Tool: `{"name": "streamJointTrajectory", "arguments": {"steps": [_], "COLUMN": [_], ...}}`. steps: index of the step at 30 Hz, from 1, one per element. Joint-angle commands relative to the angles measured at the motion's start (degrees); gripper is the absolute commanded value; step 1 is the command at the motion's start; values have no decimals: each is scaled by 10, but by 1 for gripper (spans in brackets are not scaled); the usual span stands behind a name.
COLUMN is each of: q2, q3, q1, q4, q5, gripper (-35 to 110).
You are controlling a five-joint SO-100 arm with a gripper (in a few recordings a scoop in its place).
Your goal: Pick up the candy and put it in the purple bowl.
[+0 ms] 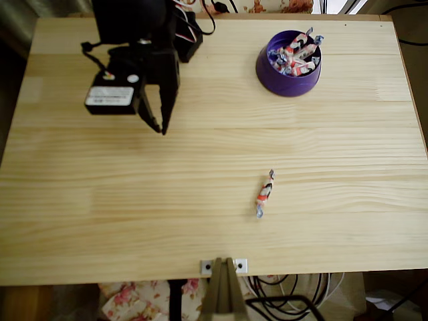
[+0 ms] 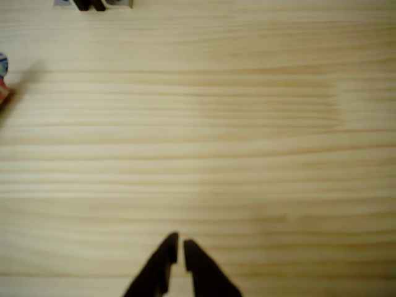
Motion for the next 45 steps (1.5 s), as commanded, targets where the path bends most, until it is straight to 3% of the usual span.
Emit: {"name": "streamJointTrajectory", "arguments": {"steps": [1,45], "q2": [8,8], "q3": [-15,-15], "q1": [6,11], "q4": [11,11], "q5": [1,5], "gripper": [0,0]}}
